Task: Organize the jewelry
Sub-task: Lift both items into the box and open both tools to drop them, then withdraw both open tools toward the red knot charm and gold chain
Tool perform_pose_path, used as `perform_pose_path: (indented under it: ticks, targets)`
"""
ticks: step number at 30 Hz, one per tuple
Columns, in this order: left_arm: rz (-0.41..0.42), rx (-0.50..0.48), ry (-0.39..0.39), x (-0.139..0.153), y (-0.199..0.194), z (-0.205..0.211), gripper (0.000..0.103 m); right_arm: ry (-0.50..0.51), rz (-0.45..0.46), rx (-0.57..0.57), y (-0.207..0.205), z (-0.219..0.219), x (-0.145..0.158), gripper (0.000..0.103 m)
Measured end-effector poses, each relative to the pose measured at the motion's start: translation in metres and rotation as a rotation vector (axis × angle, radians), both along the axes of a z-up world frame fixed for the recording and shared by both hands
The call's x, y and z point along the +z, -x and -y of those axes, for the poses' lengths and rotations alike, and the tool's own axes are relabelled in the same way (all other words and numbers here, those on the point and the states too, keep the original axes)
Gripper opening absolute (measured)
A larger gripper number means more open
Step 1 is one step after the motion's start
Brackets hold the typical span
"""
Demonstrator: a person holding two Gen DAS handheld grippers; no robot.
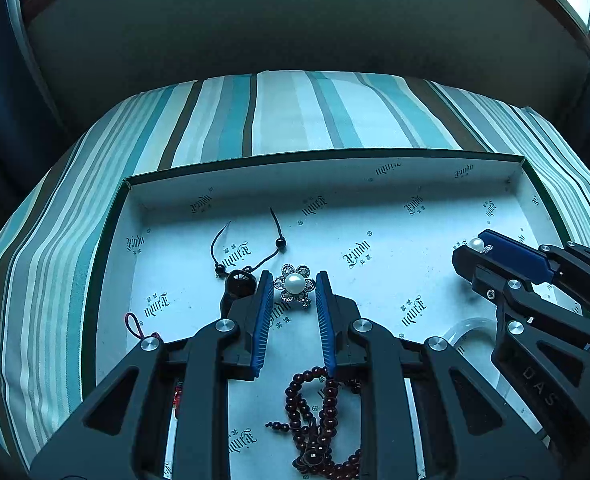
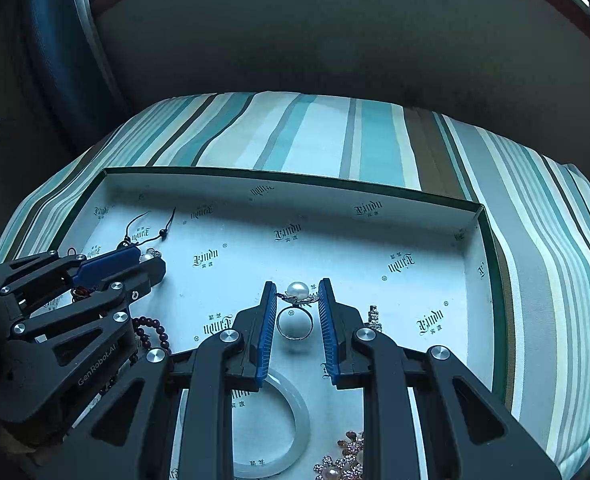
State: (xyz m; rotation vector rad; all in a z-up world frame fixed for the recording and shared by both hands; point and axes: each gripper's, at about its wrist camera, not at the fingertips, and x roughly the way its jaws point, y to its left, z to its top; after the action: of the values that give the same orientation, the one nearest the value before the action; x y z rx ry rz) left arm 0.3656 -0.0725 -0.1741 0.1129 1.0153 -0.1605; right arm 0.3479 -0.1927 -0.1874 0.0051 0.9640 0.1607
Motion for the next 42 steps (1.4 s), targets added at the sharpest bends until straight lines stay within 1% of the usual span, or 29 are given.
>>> perform_pose_path:
  ticks: [12, 14, 15, 16, 20, 22, 23, 24, 27, 35, 41, 42]
  targets:
    - [0.003, 0.009, 0.001, 0.000, 0.000, 0.000, 0.023, 0.008, -0.007, -0.003, -0.004, -0.001, -0.003, 0.022]
    - [0.004, 0.010, 0.000, 0.000, 0.000, -0.001, 0.026, 0.008, -0.010, -0.003, -0.004, -0.001, -0.004, 0.022]
    - [0.006, 0.011, 0.001, 0.001, 0.000, -0.001, 0.032, 0.008, -0.011, -0.002, -0.005, -0.001, -0.005, 0.022]
    - [0.010, 0.012, -0.001, 0.001, 0.000, -0.001, 0.035, 0.008, -0.012, -0.002, -0.005, -0.002, -0.005, 0.022]
    - [0.010, 0.011, 0.000, 0.001, 0.000, -0.001, 0.038, 0.004, -0.012, -0.004, -0.006, -0.001, -0.005, 0.025]
    - [0.010, 0.012, 0.001, 0.002, 0.000, -0.001, 0.044, 0.002, -0.012, -0.007, -0.006, 0.000, -0.005, 0.032]
    - [0.012, 0.013, 0.002, 0.002, 0.000, -0.002, 0.046, 0.001, -0.009, -0.009, -0.005, 0.000, -0.004, 0.037]
    - [0.014, 0.014, 0.003, 0.002, 0.000, -0.002, 0.048, 0.001, -0.006, -0.011, -0.005, 0.001, -0.004, 0.039]
    - [0.015, 0.012, 0.003, 0.003, 0.000, -0.002, 0.050, 0.003, -0.004, -0.012, -0.004, 0.001, -0.003, 0.039]
    - [0.023, 0.030, 0.005, 0.007, 0.001, -0.005, 0.062, -0.004, 0.004, -0.025, -0.001, 0.003, -0.001, 0.039]
    - [0.039, 0.042, -0.003, 0.012, 0.003, -0.009, 0.067, -0.003, 0.021, -0.039, 0.001, 0.004, 0.003, 0.045]
    - [0.043, 0.046, -0.004, 0.013, 0.003, -0.010, 0.070, -0.003, 0.024, -0.042, 0.002, 0.005, 0.004, 0.045]
